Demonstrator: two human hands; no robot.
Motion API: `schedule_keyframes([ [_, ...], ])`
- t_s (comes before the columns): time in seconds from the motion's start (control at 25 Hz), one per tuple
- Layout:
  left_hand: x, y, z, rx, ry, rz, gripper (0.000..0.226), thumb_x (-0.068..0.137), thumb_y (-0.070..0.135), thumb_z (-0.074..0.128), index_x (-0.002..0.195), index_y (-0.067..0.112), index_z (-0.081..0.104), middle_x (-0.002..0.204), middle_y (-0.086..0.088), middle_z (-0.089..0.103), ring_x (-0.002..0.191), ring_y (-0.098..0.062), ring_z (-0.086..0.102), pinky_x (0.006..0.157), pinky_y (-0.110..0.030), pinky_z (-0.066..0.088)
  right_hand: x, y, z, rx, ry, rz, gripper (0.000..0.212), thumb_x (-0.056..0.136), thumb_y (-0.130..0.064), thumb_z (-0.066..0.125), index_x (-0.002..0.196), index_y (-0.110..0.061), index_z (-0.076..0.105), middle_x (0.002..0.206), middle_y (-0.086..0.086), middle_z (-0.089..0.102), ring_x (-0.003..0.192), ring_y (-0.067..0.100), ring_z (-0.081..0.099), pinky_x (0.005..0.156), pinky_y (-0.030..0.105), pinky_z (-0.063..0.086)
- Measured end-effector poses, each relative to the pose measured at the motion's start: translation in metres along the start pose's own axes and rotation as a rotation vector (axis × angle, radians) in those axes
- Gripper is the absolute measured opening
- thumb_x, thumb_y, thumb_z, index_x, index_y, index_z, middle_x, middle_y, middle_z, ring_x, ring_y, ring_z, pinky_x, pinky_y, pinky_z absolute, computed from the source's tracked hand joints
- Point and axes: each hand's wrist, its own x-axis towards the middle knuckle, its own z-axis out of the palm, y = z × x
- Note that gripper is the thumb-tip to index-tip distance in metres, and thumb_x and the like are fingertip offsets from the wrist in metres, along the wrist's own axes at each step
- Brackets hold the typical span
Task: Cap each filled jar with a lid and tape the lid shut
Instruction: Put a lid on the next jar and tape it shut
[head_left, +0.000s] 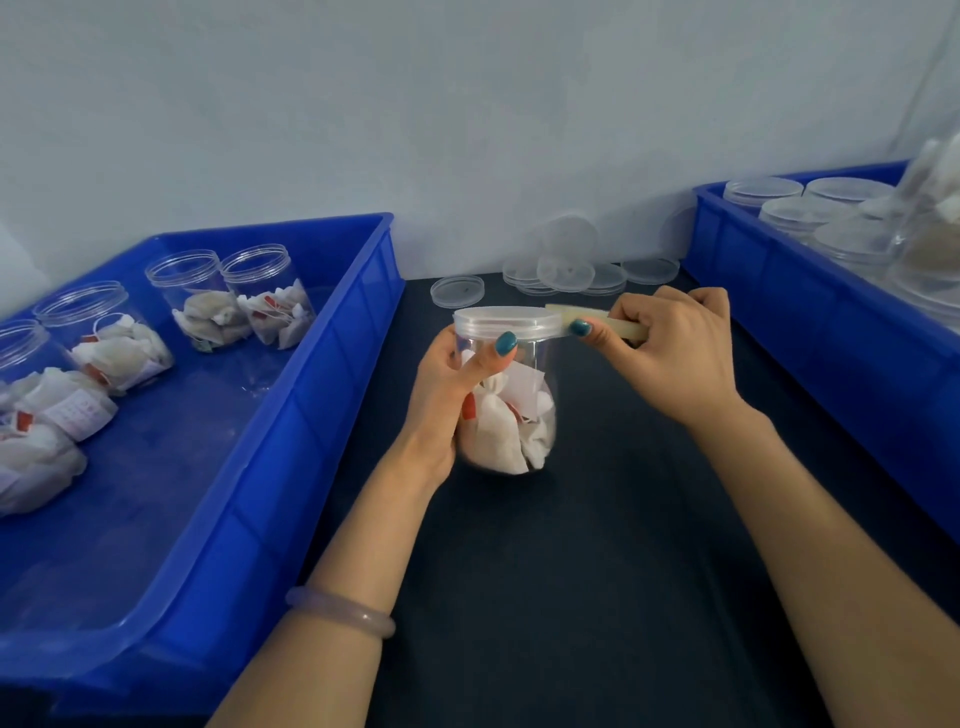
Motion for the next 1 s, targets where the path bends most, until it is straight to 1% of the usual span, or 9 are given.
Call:
schedule_keyframes([
  [0.08, -0.002, 0.001, 0.000, -0.049, -0.085, -0.025, 0.101, 0.042, 0.073, 0.084, 0.124, 0.018, 0.060, 0.116, -0.006, 0.071, 0.112, -0.024, 0.066, 0.098, -0.045, 0.052, 0.000, -0.002, 0.000, 0.024, -0.040, 0.024, 0.061, 0.077, -0.084, 0.027, 0.058, -0.029, 0.044, 0.054, -0.009, 0.045, 0.061, 0.012, 0.045, 0.080, 0.033, 0.024],
  [0.2, -0.001, -0.002, -0.005, -0.077, -0.138, -0.038, 0.097, 0.042, 0.074, 0.084, 0.122, 0.024, 0.061, 0.119, -0.006, 0.070, 0.116, -0.025, 0.064, 0.101, -0.046, 0.049, 0.001, -0.005, 0.002, 0.066, -0.168, 0.075, 0.069, 0.075, -0.091, 0.025, 0.062, -0.028, 0.051, 0.058, -0.007, 0.052, 0.067, 0.011, 0.050, 0.085, 0.035, 0.027],
  [0.36, -0.001, -0.005, -0.010, -0.148, -0.256, -0.114, 0.094, 0.046, 0.074, 0.083, 0.123, 0.025, 0.061, 0.120, -0.007, 0.071, 0.115, -0.023, 0.066, 0.090, -0.036, 0.055, 0.007, -0.001, -0.005, 0.129, -0.400, 0.145, 0.076, 0.061, -0.092, 0.027, 0.084, -0.031, 0.065, 0.068, -0.011, 0.061, 0.075, 0.008, 0.056, 0.089, 0.034, 0.032],
  [0.48, -0.001, -0.007, -0.009, -0.190, -0.327, -0.161, 0.075, 0.054, 0.076, 0.078, 0.113, 0.029, 0.075, 0.120, -0.006, 0.072, 0.113, -0.021, 0.068, 0.084, -0.030, 0.057, 0.007, -0.001, -0.011, 0.420, -0.598, 0.202, 0.076, 0.058, -0.087, 0.042, 0.095, -0.026, 0.068, 0.062, -0.011, 0.059, 0.058, 0.006, 0.053, 0.065, 0.032, 0.048],
  [0.6, -0.002, -0.007, -0.006, -0.166, -0.339, -0.125, 0.074, 0.059, 0.077, 0.074, 0.118, 0.033, 0.071, 0.124, -0.003, 0.070, 0.118, -0.019, 0.065, 0.089, -0.029, 0.055, 0.004, 0.000, -0.011, 0.618, -0.664, 0.215, 0.072, 0.064, -0.079, 0.050, 0.098, -0.018, 0.067, 0.060, -0.008, 0.055, 0.048, 0.000, 0.045, 0.052, 0.021, 0.042],
  [0.68, -0.001, -0.005, -0.004, -0.065, -0.269, -0.052, 0.079, 0.058, 0.080, 0.071, 0.126, 0.040, 0.064, 0.128, 0.007, 0.067, 0.121, -0.010, 0.061, 0.095, -0.027, 0.053, 0.004, 0.004, -0.010, 0.597, -0.649, 0.181, 0.067, 0.067, -0.075, 0.052, 0.097, -0.017, 0.066, 0.070, -0.003, 0.058, 0.056, 0.000, 0.048, 0.058, 0.024, 0.042],
  [0.8, 0.003, -0.004, -0.001, 0.064, 0.044, 0.117, 0.079, 0.064, 0.071, 0.072, 0.132, 0.032, 0.059, 0.118, 0.018, 0.068, 0.111, 0.004, 0.062, 0.100, -0.025, 0.051, 0.001, 0.005, -0.002, 0.412, -0.594, 0.155, 0.047, 0.078, -0.064, 0.062, 0.090, -0.018, 0.065, 0.078, 0.002, 0.063, 0.070, 0.014, 0.056, 0.065, 0.034, 0.043],
  [0.92, 0.000, -0.010, 0.003, 0.168, 0.191, 0.228, 0.055, 0.089, 0.055, 0.059, 0.134, 0.023, 0.056, 0.115, 0.018, 0.069, 0.109, 0.000, 0.064, 0.093, -0.023, 0.053, -0.002, -0.004, 0.003, 0.257, -0.529, 0.178, 0.061, 0.074, -0.080, 0.045, 0.086, -0.024, 0.063, 0.072, -0.003, 0.062, 0.067, 0.014, 0.056, 0.062, 0.034, 0.043],
  [1.0, -0.002, -0.012, 0.007, 0.372, 0.207, 0.239, 0.060, 0.092, 0.068, 0.044, 0.142, 0.035, 0.046, 0.126, 0.019, 0.062, 0.115, -0.002, 0.060, 0.099, -0.035, 0.051, -0.002, -0.007, 0.000, 0.177, -0.516, 0.134, 0.069, 0.069, -0.087, 0.030, 0.084, -0.029, 0.064, 0.070, -0.006, 0.061, 0.066, 0.011, 0.056, 0.059, 0.032, 0.040],
])
